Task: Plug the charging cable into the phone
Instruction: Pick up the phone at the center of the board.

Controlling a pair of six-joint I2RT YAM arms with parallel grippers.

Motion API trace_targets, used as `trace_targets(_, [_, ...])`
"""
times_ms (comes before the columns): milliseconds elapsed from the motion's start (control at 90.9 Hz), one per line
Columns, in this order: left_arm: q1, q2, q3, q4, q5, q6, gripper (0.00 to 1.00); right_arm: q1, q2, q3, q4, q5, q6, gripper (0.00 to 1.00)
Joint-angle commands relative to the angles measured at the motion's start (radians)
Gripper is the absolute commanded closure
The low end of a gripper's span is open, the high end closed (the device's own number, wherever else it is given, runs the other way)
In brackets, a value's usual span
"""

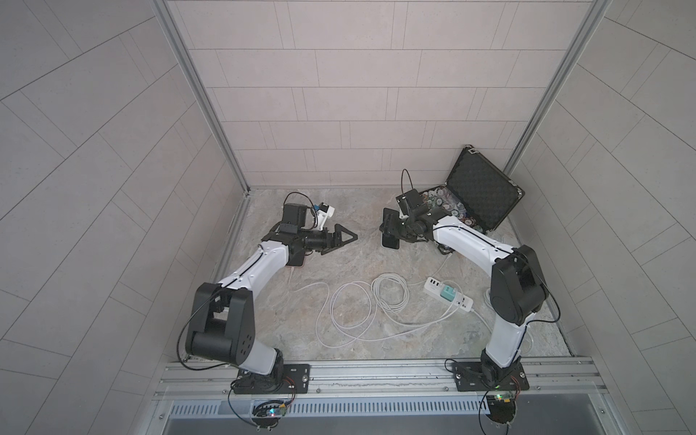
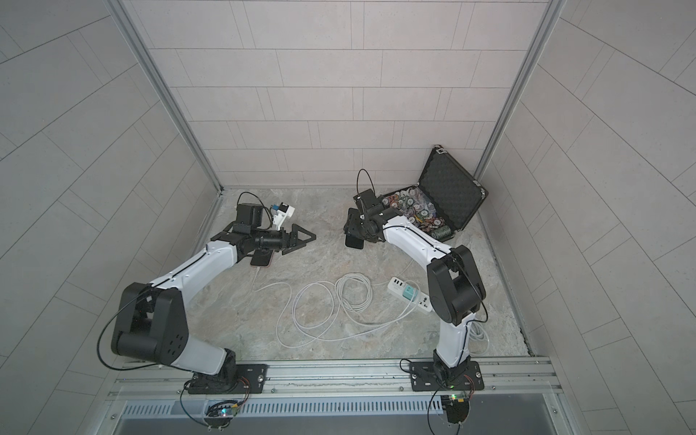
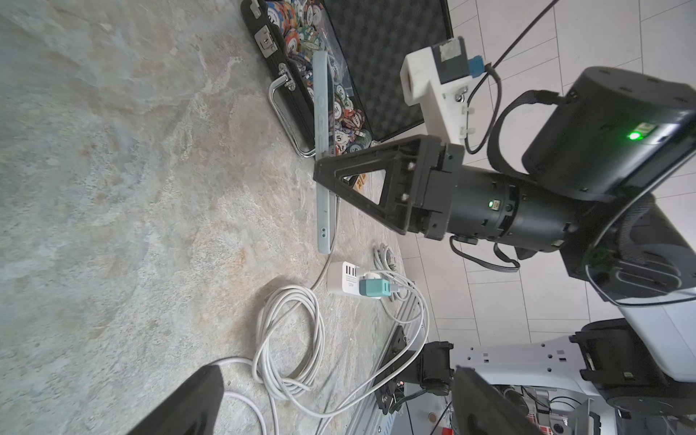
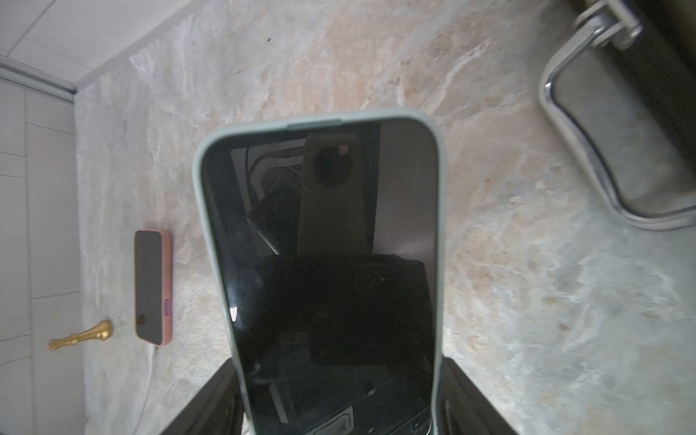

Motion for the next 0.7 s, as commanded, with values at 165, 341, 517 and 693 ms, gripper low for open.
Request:
trace_targets(165, [-0.045,0.071,0.009,0.021,-0.031,0.013,0.05,0.023,-0.013,0.038,0.069,-0.069,0.068,0.28])
trace_targets(341, [-0.069,0.096,0.027,0.018,-0.025,0.032,0.10,0.040,-0.005,0.049,0.089,-0.119,0.082,0.28])
trace_targets(517, [-0.064,0.075,0.048,-0.041,-0.109,0.074,0.08,0.041,0.016,0.057,0.040,-0.063,0.035,0.28])
trace_targets(693, [-0.040,0.063,0.041,-0.048,-0.134,0.073,0.08,0.062,0.074,0.071,0.046,-0.037,0.029,0.27])
